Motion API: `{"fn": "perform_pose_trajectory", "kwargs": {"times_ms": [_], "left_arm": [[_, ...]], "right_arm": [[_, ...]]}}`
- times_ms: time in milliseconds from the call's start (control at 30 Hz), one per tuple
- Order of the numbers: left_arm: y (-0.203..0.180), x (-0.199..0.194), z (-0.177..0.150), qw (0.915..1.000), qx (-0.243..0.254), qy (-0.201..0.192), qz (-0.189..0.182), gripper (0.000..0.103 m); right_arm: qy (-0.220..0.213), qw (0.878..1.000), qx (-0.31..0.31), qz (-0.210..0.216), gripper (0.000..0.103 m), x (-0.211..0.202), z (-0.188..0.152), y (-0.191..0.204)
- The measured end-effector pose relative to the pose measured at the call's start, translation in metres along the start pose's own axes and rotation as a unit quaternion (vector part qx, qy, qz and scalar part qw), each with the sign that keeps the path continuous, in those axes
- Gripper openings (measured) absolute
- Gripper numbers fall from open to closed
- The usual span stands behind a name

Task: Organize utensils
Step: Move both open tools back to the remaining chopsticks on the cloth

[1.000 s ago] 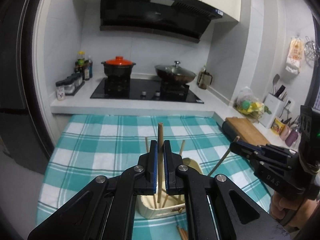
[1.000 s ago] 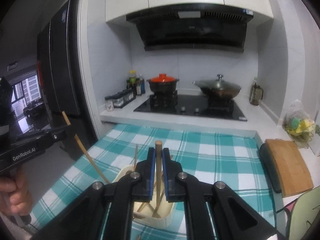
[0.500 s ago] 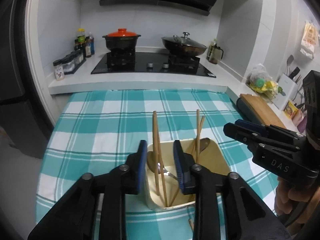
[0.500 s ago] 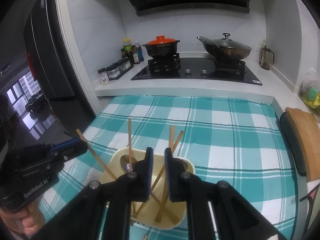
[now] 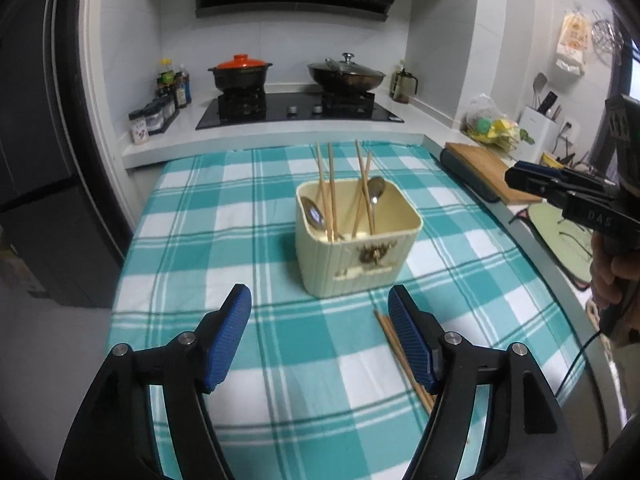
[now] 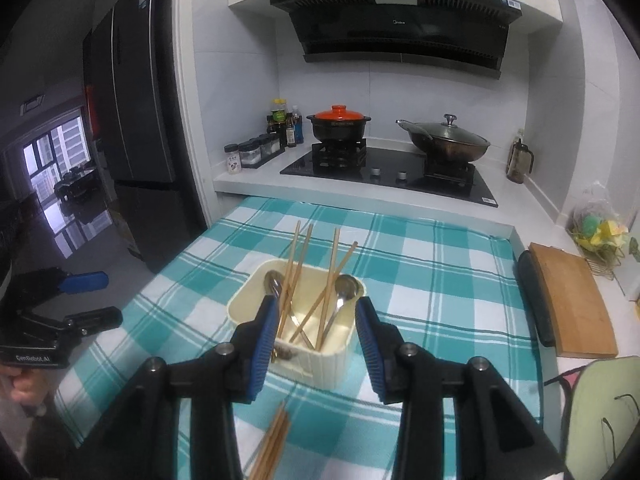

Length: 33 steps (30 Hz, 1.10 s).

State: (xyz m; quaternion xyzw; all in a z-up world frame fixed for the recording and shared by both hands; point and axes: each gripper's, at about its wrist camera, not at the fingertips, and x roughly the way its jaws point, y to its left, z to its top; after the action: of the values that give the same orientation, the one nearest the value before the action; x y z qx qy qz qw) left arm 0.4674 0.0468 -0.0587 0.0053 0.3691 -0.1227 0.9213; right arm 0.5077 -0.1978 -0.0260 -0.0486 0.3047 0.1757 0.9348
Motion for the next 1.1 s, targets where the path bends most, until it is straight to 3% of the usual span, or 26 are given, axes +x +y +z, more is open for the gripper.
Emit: {"fn": "perform_pose_trajectory", "kwargs": {"times_ms": [167, 367, 600, 833, 1100], "left_arm": [[-0.013, -0.011, -0.067, 0.9996, -0.030, 0.000, -0.002, 0.077], [-0.031, 0.005, -0.125, 0.9961, -0.086, 0.020, -0.006, 0.077], [-0.060, 0.010, -0.153, 0.9982, -0.050, 0.029, 0.011, 0.077], [-0.062, 0.018, -0.167, 0.9968, -0.070, 0.035, 0.016, 0.077], [-0.064, 0.023, -0.175, 0.9961, -0.069, 0.049, 0.022, 0.077]], "right_arm": [[0.002, 1.000, -0.001, 0.002, 0.040, -0.038, -0.055, 0.011], [-0.008, 0.999, 0.036, -0.008, 0.040, -0.059, -0.146, 0.030], [0.007, 0.993, 0.114, -0.030, 0.040, -0.066, -0.234, 0.034], [0.037, 0.992, 0.108, -0.058, 0.040, -0.066, -0.269, 0.030], [0.044, 0.991, 0.113, -0.054, 0.040, -0.059, -0.276, 0.031]]}}
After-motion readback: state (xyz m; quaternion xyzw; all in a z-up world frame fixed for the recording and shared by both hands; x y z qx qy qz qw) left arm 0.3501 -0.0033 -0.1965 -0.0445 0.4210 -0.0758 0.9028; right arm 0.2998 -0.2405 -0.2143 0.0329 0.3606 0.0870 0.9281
